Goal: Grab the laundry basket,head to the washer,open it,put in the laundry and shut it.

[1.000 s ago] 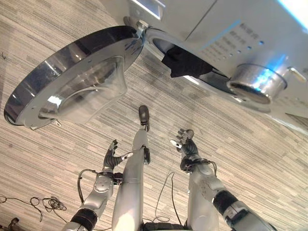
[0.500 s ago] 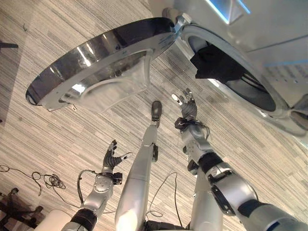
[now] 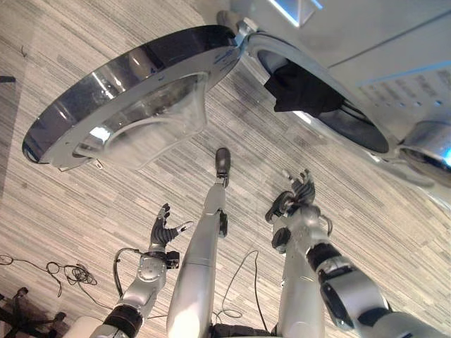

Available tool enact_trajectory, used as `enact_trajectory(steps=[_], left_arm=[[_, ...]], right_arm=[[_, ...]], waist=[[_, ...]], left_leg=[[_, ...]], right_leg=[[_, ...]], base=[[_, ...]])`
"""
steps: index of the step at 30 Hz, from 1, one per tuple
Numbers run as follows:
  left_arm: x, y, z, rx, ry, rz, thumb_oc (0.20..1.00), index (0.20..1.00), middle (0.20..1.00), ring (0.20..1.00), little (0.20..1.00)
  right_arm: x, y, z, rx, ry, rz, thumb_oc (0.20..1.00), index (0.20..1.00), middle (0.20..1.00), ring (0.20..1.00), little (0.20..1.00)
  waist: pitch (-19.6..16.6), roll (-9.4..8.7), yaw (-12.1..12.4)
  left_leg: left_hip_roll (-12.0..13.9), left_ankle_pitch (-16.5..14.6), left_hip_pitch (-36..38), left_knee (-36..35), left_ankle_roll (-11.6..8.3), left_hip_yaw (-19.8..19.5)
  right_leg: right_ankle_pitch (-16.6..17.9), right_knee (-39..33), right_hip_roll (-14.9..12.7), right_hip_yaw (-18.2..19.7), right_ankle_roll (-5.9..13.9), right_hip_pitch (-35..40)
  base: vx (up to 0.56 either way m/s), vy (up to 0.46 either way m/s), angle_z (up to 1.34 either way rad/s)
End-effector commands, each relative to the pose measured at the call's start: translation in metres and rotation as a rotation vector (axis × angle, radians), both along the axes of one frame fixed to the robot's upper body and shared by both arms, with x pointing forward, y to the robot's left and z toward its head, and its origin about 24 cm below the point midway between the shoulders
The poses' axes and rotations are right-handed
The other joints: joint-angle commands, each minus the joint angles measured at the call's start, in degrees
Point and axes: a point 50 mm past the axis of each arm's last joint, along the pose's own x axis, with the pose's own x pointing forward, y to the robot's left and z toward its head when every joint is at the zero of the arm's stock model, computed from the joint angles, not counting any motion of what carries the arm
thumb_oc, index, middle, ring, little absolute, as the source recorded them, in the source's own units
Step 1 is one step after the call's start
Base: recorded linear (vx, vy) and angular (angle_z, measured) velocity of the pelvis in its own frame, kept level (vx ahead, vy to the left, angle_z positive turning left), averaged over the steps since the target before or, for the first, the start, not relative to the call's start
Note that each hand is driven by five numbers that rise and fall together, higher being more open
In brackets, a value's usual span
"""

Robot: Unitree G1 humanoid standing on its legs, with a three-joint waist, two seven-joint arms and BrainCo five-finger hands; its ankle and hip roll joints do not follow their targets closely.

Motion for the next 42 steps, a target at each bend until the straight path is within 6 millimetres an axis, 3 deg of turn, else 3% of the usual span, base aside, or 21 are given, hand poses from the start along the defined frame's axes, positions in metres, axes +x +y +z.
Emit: enact_trajectory(steps=[1,3,4,5,8,16,17,18,19,22,25,30,33,36,37,38,39,40,41,42], left_arm=[[-0.015,-0.006,-0.009,-0.023,0.024,-0.018,1.0,1.0,1.0,1.0,1.0],[-0.015,-0.007,-0.009,-0.031,0.022,-0.029,1.0,1.0,1.0,1.0,1.0],[-0.014,-0.007,-0.009,-0.031,0.021,-0.029,1.0,1.0,1.0,1.0,1.0],[-0.014,-0.008,-0.008,-0.031,0.02,-0.036,1.0,1.0,1.0,1.0,1.0],[-0.016,-0.007,-0.009,-0.025,0.027,-0.036,1.0,1.0,1.0,1.0,1.0],[-0.012,-0.012,-0.007,-0.023,0.017,-0.071,1.0,1.0,1.0,1.0,1.0],[-0.013,-0.014,-0.008,-0.025,0.02,-0.077,1.0,1.0,1.0,1.0,1.0],[-0.012,-0.016,-0.007,-0.028,0.019,-0.085,1.0,1.0,1.0,1.0,1.0],[-0.011,-0.016,-0.007,-0.028,0.017,-0.087,1.0,1.0,1.0,1.0,1.0],[-0.009,-0.015,-0.005,-0.023,0.012,-0.09,1.0,1.0,1.0,1.0,1.0],[-0.007,-0.014,-0.005,-0.022,0.009,-0.088,1.0,1.0,1.0,1.0,1.0],[-0.008,-0.007,-0.008,-0.014,0.031,-0.063,1.0,1.0,1.0,1.0,1.0],[-0.009,-0.002,-0.009,-0.012,0.044,-0.059,1.0,1.0,1.0,1.0,1.0],[-0.009,0.004,-0.009,-0.007,0.05,-0.055,1.0,1.0,1.0,1.0,1.0],[-0.015,0.01,-0.013,0.003,0.079,-0.057,1.0,1.0,1.0,1.0,1.0],[-0.016,0.013,-0.013,0.014,0.082,-0.054,1.0,1.0,1.0,1.0,1.0],[-0.016,0.014,-0.012,0.026,0.08,-0.059,1.0,1.0,1.0,1.0,1.0],[-0.015,0.013,-0.012,0.021,0.077,-0.059,1.0,1.0,1.0,1.0,1.0],[-0.012,0.015,-0.008,0.035,0.06,-0.061,1.0,1.0,1.0,1.0,1.0],[-0.01,0.014,-0.006,0.029,0.048,-0.059,1.0,1.0,1.0,1.0,1.0]], right_arm=[[-0.007,-0.009,-0.003,-0.008,-0.026,-0.039,1.0,1.0,1.0,1.0,1.0],[0.004,-0.01,0.025,-0.009,-0.111,-0.052,1.0,1.0,1.0,1.0,1.0],[0.005,-0.01,0.026,-0.01,-0.111,-0.052,1.0,1.0,1.0,1.0,1.0],[0.011,-0.009,0.045,-0.004,-0.17,-0.056,1.0,1.0,1.0,1.0,1.0],[0.019,-0.012,0.073,-0.046,-0.238,-0.079,1.0,1.0,1.0,1.0,1.0],[0.031,-0.027,0.119,-0.031,-0.311,-0.16,1.0,1.0,1.0,1.0,1.0],[0.032,-0.032,0.129,-0.005,-0.337,-0.186,0.46,0.46,0.46,0.46,0.46],[0.032,-0.043,0.145,0.053,-0.386,-0.237,0.2,0.2,0.2,0.2,0.2],[0.032,-0.045,0.145,0.054,-0.389,-0.239,0.2,0.2,0.2,0.2,0.2],[0.023,-0.071,0.184,0.086,-0.532,-0.314,0.2,0.2,0.2,0.2,0.2],[0.018,-0.077,0.196,0.065,-0.579,-0.324,0.2,0.2,0.2,0.2,0.2],[0.005,-0.072,0.222,0.026,-0.734,-0.269,0.2,0.2,0.2,0.2,0.2],[-0.005,-0.08,0.239,0.076,-0.835,-0.255,0.2,0.2,0.2,0.2,0.2],[-0.024,-0.091,0.279,0.061,-0.987,-0.253,0.2,0.2,0.2,0.2,0.2],[-0.049,-0.11,0.316,0.004,-1.101,-0.393,0.322,0.322,0.322,0.322,0.322],[-0.05,-0.113,0.32,-0.076,-1.067,-0.432,0.507,0.507,0.507,0.507,0.507],[-0.046,-0.114,0.321,-0.163,-1.003,-0.462,0.821,0.821,0.821,0.821,0.821],[-0.045,-0.113,0.324,-0.17,-1.003,-0.463,1.0,1.0,1.0,1.0,1.0],[-0.029,-0.123,0.311,-0.236,-0.834,-0.486,1.0,1.0,1.0,1.0,1.0],[-0.024,-0.122,0.308,-0.23,-0.798,-0.476,1.0,1.0,1.0,1.0,1.0]], waist=[[0.0,4.88,2.0],[0.0,5.37,2.6],[0.0,5.39,2.6],[0.0,5.71,3.0],[0.0,6.12,3.7],[0.0,7.31,5.4],[0.0,7.52,5.6],[0.0,7.8,6.0],[0.0,7.86,6.1],[0.0,7.92,6.4],[0.0,7.69,6.3],[0.0,5.75,4.8],[0.0,4.14,3.9],[-0.2,2.98,3.2],[-1.2,2.17,3.4],[-1.5,1.91,3.5],[-1.6,1.76,3.7],[-1.5,1.98,3.6],[-1.7,1.88,4.0],[-1.6,2.01,3.9]], left_leg=[[-1.3,-5.0,2.2,-0.7,-2.6,0.7],[-1.5,-4.9,2.5,-1.0,-2.64,0.5],[-1.5,-4.9,2.4,-1.0,-2.63,0.4],[-1.6,-5.0,2.4,-0.9,-2.55,0.4],[-1.8,-5.2,2.4,-0.7,-2.45,0.3],[-2.3,-5.2,2.3,-0.6,-2.31,-0.1],[-2.4,-5.2,2.3,-0.5,-2.31,-0.1],[-2.6,-5.3,2.4,-0.4,-2.3,-0.1],[-2.6,-5.3,2.3,-0.3,-2.29,-0.1],[-2.8,-5.6,2.7,0.3,-2.32,-0.1],[-2.7,-5.6,2.8,0.5,-2.44,0.0],[-2.0,-5.8,3.4,1.2,-2.79,0.4],[-1.5,-5.9,4.2,1.6,-2.9,0.6],[-1.2,-6.1,5.3,1.6,-3.12,1.0],[-1.0,-6.4,6.1,1.9,-3.19,1.3],[-0.9,-6.4,6.2,2.0,-3.21,1.3],[-0.8,-6.4,6.3,2.0,-3.27,1.4],[-0.8,-6.4,6.3,2.0,-3.28,1.5],[-0.7,-6.3,6.2,2.2,-3.38,1.6],[-0.6,-6.3,6.2,2.2,-3.42,1.7]], right_leg=[[-2.8,1.9,4.0,0.1,-2.06,5.4],[-3.0,2.1,4.0,0.1,-2.06,5.4],[-3.0,2.1,4.0,0.1,-2.06,5.3],[-3.1,2.4,4.0,0.2,-2.07,5.2],[-3.3,3.0,3.8,0.1,-1.96,5.1],[-3.7,3.7,3.4,-0.2,-1.89,4.9],[-3.8,3.8,3.4,-0.2,-1.86,4.9],[-3.9,4.1,3.3,0.0,-1.8,5.0],[-3.9,4.1,3.2,0.0,-1.79,4.9],[-4.5,5.0,3.2,0.0,-1.93,5.1],[-4.7,5.2,3.2,0.0,-2.08,5.2],[-4.3,4.6,3.5,0.2,-2.28,6.3],[-3.7,3.2,4.0,0.6,-2.35,7.9],[-3.2,1.9,4.1,1.0,-2.26,9.5],[-3.0,0.5,4.2,1.3,-2.35,11.3],[-3.1,0.5,4.3,1.2,-2.42,11.5],[-3.1,0.3,4.2,1.2,-2.51,11.5],[-3.1,0.3,4.2,1.3,-2.52,11.5],[-3.1,0.1,4.2,1.3,-2.71,11.5],[-3.1,0.0,4.3,1.4,-2.75,11.4]], base=[[0.0,0.0,0.0],[0.0,0.0,0.0],[0.0,0.0,0.0],[0.0,0.0,0.0],[0.0,0.0,0.0],[0.0,0.0,0.0],[0.0,0.0,0.0],[0.0,0.0,0.0],[0.0,0.0,0.0],[-0.01,0.017,0.03],[-0.01,-0.003,0.0],[-0.03,-0.009,0.0],[-0.07,-0.028,-0.04],[-0.05,-0.017,-0.15],[-0.03,-0.01,-0.17],[-0.02,-0.015,-0.12],[-0.01,-0.001,-0.13],[-0.02,0.003,-0.1],[-0.02,0.017,-0.07],[-0.02,0.022,-0.08]])
